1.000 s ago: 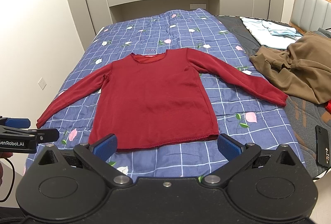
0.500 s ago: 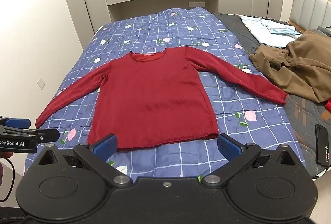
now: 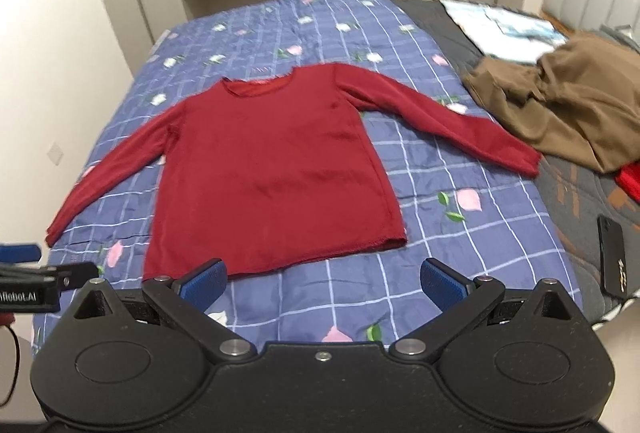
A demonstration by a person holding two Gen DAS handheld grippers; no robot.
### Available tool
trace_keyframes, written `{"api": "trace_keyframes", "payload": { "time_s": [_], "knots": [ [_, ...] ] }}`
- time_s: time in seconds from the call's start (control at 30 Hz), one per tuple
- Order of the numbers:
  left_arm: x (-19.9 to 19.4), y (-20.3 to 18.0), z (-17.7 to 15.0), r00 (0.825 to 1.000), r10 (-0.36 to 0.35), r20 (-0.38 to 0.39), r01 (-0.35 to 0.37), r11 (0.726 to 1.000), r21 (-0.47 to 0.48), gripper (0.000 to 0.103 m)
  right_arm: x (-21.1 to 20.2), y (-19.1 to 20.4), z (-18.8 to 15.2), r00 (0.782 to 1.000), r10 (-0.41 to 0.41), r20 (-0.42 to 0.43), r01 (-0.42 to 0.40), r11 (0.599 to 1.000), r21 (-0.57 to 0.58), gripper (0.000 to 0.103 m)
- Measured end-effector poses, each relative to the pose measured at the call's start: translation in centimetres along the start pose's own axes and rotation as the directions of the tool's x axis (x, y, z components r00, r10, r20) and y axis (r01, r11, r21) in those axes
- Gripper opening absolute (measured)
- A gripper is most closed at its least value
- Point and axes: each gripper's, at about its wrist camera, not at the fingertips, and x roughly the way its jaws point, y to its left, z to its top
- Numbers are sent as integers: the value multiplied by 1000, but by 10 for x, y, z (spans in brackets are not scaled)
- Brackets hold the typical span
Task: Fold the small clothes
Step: 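Reach the right gripper to the sweater's sleeve cuff and grasp it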
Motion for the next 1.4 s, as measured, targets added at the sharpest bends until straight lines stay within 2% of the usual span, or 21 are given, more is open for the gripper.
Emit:
{"api": "trace_keyframes", "payload": {
  "time_s": [0.17, 0.43, 0.7, 0.83, 0.9, 0.97, 1.07, 1.2, 1.3, 1.4],
  "knots": [
    [24, -1, 29, 999, 15, -30, -17, 997, -72, 102, 20, 0, 31, 997, -65, -29, 65, 998, -8, 103],
    [65, -38, 102, 997, 66, 30, -65, 997, -34, 102, 65, -33, 88, 999, -52, -6, 52, 996, 70, 103],
    [146, -86, 179, 992, 120, 28, -119, 991, -55, 102, 147, -98, 137, 1000, -19, -11, 20, 993, 115, 103],
    [193, -113, 211, 990, 136, 19, -135, 989, -65, 102, 193, -136, 154, 1000, -6, -16, 8, 984, 175, 103],
    [217, -127, 223, 990, 143, 19, -142, 988, -54, 102, 213, -157, 156, 1000, 8, 21, -13, 972, 235, 103],
    [239, -141, 233, 989, 145, 28, -144, 989, -31, 102, 230, -179, 152, 996, 40, 81, -64, 947, 314, 103],
    [273, -159, 250, 987, 159, 33, -160, 987, 8, 102, 253, -205, 138, 992, 55, 116, -99, 900, 425, 103],
    [314, -173, 274, 987, 151, 57, -153, 987, 40, 102, 273, -233, 114, 992, 6, 122, -75, 819, 569, 103],
    [345, -183, 291, 983, 159, 93, -168, 982, 91, 103, 280, -251, 95, 986, -51, 157, -69, 736, 673, 103],
    [375, -191, 302, 978, 168, 126, -186, 971, 150, 103, 290, -269, 79, 980, -76, 186, -97, 629, 771, 102]
  ]
}}
